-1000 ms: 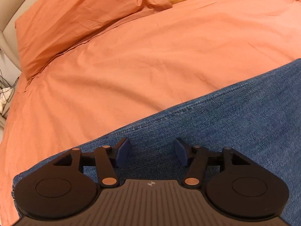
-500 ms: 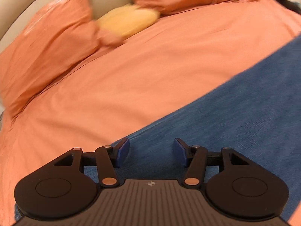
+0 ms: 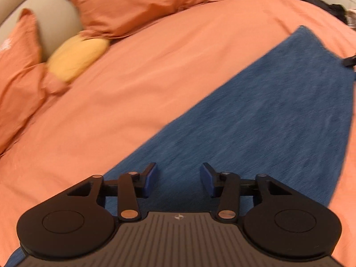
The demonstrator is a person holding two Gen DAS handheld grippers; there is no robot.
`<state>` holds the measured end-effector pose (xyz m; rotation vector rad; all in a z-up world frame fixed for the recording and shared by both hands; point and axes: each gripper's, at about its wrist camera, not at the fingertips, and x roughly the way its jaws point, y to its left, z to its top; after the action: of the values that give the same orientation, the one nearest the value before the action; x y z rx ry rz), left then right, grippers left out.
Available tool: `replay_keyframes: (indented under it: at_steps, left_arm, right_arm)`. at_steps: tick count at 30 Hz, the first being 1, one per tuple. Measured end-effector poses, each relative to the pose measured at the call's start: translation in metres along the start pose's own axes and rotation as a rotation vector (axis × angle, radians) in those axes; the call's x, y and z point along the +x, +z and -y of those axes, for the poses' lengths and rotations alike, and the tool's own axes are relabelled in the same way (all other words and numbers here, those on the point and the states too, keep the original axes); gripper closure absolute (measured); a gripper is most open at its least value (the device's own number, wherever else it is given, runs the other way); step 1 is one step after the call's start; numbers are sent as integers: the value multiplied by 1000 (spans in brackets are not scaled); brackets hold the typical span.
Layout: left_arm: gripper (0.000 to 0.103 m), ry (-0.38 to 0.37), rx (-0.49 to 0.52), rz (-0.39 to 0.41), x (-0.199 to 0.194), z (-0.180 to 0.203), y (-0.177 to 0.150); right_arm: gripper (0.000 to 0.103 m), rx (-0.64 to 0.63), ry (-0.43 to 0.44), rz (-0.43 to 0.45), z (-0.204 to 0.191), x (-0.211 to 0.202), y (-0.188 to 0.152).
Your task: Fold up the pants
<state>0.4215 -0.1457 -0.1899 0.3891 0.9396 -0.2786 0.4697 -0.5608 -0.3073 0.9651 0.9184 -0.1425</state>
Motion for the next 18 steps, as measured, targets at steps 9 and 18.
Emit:
replay_keyframes:
  at_steps: [9, 18]
  left_arm:
    - [62, -45, 3, 6, 55, 35, 35]
    - [65, -15, -103, -35, 91, 20, 74]
  right_arm:
    - [89, -131, 23, 45, 2, -1, -7]
    - [89, -147, -6, 25, 2, 6, -2]
